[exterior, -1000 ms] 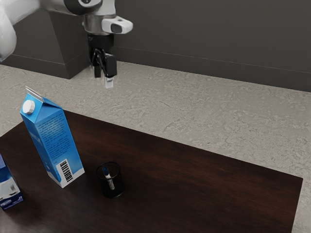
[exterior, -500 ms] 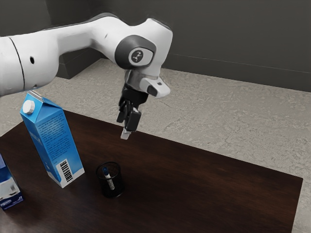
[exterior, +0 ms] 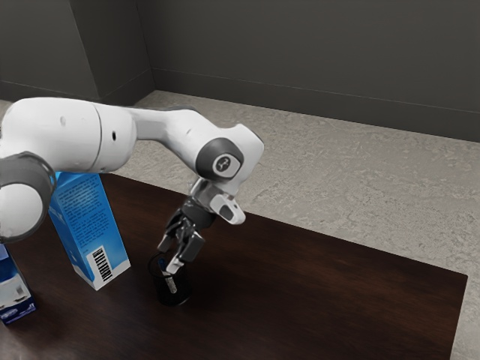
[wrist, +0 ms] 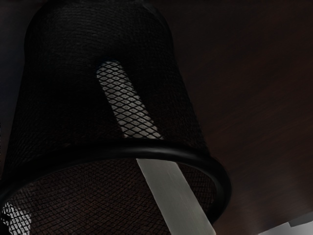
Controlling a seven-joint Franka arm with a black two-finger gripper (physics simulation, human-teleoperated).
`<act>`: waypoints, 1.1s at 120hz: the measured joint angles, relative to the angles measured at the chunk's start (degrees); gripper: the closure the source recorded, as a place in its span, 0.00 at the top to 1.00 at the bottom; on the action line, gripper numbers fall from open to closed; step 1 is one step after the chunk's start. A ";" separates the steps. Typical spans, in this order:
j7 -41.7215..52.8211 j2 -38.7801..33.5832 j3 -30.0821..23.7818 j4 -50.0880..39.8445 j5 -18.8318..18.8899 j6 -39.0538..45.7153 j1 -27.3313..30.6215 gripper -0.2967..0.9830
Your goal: Take the marker out of the pen holder and place it to the left of the pen holder.
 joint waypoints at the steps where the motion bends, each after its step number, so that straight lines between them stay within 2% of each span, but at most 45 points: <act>1: -0.06 0.09 0.00 0.03 0.08 0.00 -0.07 0.76; 39: -1.90 0.89 1.05 0.58 1.25 -0.14 -0.42 0.39; 63: -2.66 0.28 1.23 0.61 1.81 -2.38 -0.30 0.24; 92: -3.19 -1.49 1.94 0.64 3.78 -6.31 0.06 0.17; 132: -5.12 -7.60 3.89 0.87 5.43 -16.51 0.45 0.15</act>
